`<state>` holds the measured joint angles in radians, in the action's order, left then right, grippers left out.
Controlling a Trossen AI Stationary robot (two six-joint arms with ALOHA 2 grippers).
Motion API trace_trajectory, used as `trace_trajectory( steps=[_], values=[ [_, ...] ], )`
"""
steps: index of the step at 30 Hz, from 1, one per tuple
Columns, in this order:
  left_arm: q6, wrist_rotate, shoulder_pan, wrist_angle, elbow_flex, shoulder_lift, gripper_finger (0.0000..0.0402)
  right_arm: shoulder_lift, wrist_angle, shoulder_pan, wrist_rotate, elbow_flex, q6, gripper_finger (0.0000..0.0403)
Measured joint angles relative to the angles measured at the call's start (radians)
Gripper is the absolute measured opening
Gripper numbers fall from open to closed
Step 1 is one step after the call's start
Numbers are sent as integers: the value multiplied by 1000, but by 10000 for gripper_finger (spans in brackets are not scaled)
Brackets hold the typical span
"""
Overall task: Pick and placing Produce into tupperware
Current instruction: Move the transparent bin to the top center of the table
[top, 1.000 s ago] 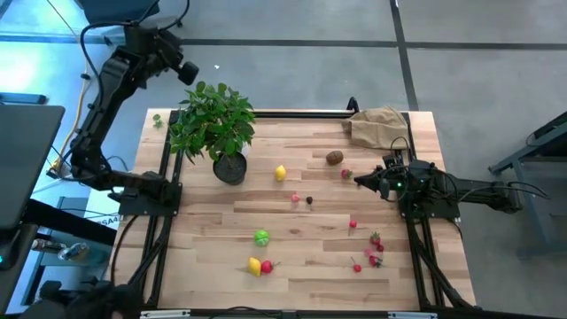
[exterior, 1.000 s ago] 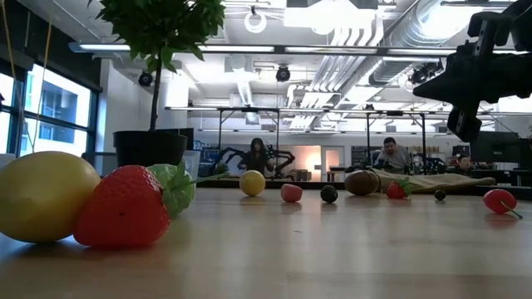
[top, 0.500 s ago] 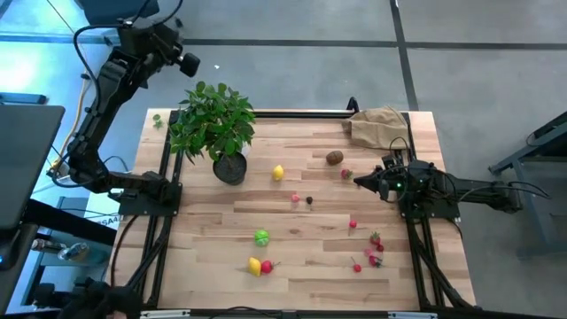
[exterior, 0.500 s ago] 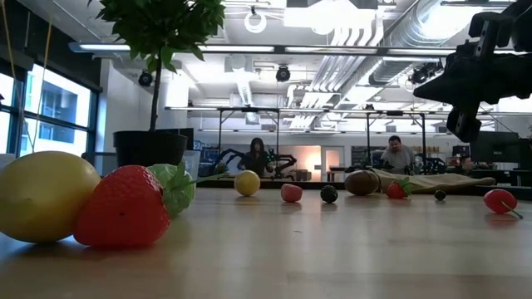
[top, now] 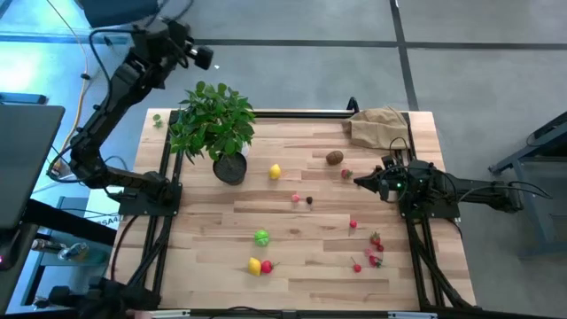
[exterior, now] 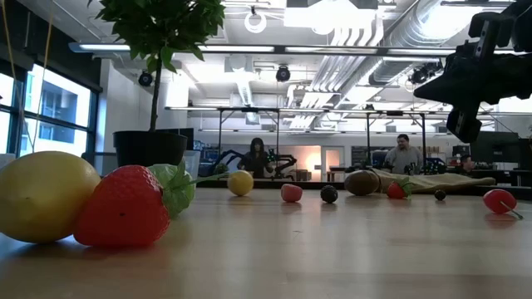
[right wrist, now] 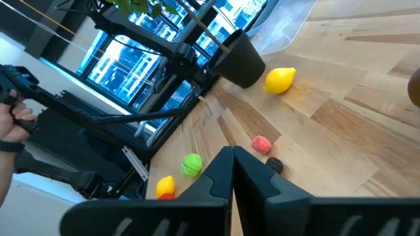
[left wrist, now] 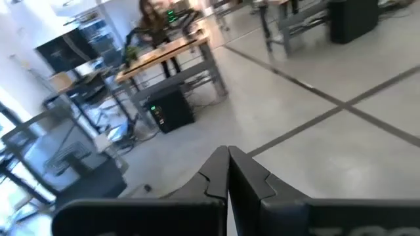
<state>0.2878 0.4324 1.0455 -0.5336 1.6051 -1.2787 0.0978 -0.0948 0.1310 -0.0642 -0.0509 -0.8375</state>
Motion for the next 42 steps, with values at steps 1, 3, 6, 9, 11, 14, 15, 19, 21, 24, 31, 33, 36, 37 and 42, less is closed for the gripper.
trace_trajectory(
  steps=[1, 3, 6, 9, 11, 14, 15, 19, 21, 24, 31, 33, 36, 37, 42],
  values=[
    [-4, 25, -25, 0, 0, 2, 0, 0, 0, 0, -1, 0, 0, 0],
    [-7, 111, -86, 11, 0, 6, 0, 0, 0, 0, -4, 0, 0, 0],
    [14, 279, -175, 15, 0, 24, 0, 0, 1, 0, -11, 0, 0, 0],
    [43, 425, -270, -27, 0, 58, 0, 0, 2, 0, -28, 0, -28, 0],
    [36, 536, -326, -83, 0, 84, 0, 0, 5, 0, -46, 0, -58, 0],
    [-104, 677, -391, -269, 0, 130, 0, 0, 8, 0, -73, 0, -62, 0],
    [-181, 708, -404, -356, 0, 145, 0, 0, 9, 0, -78, 0, -62, 0],
    [-497, 785, -431, -686, -26, 197, 0, 0, 12, 0, -103, 0, -62, 0],
    [-586, 805, -440, -786, -42, 219, 0, 0, 13, 0, -113, 0, -63, 0],
    [-671, 818, -436, -876, -78, 243, 0, 0, 13, 0, -113, 0, -66, 0],
    [-817, 833, -437, -890, -230, 280, 0, 0, 16, 0, -138, 0, -105, 0],
    [-883, 842, -436, -891, -285, 294, 0, 0, 17, 0, -147, 0, -105, 0],
    [-968, 858, -421, -890, -360, 322, 0, 0, 18, 0, -154, 0, -105, 0],
    [-975, 858, -405, -890, -381, 335, 0, 0, 18, 0, -153, 0, -105, 0],
    [-976, 757, -297, -858, -460, 386, 0, 0, 18, 0, -155, 0, -105, 0]
  ],
)
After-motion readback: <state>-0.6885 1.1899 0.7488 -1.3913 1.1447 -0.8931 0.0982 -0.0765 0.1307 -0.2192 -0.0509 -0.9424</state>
